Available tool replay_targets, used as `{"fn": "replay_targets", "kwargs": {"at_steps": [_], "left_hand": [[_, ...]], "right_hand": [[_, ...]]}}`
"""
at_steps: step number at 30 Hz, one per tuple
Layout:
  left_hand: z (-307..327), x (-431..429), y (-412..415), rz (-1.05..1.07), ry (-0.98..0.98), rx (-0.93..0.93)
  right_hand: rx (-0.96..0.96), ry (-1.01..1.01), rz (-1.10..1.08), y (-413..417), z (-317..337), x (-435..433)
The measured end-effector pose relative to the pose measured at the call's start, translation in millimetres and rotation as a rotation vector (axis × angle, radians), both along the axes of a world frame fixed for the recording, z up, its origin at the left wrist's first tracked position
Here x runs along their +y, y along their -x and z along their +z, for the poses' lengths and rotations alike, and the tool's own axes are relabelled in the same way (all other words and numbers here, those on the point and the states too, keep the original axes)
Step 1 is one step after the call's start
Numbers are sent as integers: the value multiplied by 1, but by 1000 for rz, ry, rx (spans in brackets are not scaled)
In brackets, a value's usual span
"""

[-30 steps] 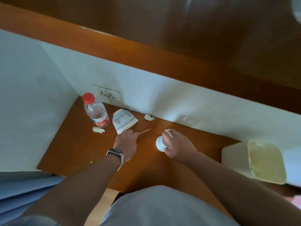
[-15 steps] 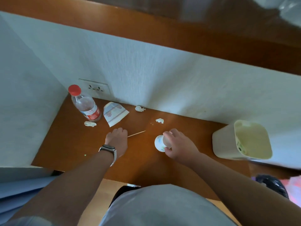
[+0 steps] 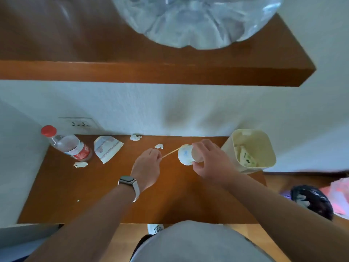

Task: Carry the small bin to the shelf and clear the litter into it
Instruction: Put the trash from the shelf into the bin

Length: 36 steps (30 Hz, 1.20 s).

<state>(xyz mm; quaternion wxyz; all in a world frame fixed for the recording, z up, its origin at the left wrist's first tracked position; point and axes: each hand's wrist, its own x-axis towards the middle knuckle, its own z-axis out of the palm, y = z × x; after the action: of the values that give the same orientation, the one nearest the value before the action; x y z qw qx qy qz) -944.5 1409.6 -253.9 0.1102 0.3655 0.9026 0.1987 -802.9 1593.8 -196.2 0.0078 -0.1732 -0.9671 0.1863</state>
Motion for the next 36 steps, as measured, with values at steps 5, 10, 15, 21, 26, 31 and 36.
{"fn": "replay_targets", "kwargs": {"at_steps": [5, 10, 15, 21, 26, 31, 36], "left_hand": [[34, 64, -26, -93, -62, -2], [59, 121, -49, -165, -69, 48], [71, 175, -73, -289, 83, 133], [77, 220, -100, -456, 269, 282], [75, 231, -111, -545, 340, 356], [60, 227, -113, -540, 218, 372], [60, 217, -109, -443, 110, 346]], "right_hand": [[168, 12, -200, -32, 30, 50], [218, 22, -371, -78, 44, 100], [178, 67, -421, -117, 34, 128], [44, 31, -251, -137, 8, 143], [-45, 13, -123, -141, 0, 162], [-40, 6, -47, -135, -1, 181], [-34, -36, 61, -112, 3, 192]]}}
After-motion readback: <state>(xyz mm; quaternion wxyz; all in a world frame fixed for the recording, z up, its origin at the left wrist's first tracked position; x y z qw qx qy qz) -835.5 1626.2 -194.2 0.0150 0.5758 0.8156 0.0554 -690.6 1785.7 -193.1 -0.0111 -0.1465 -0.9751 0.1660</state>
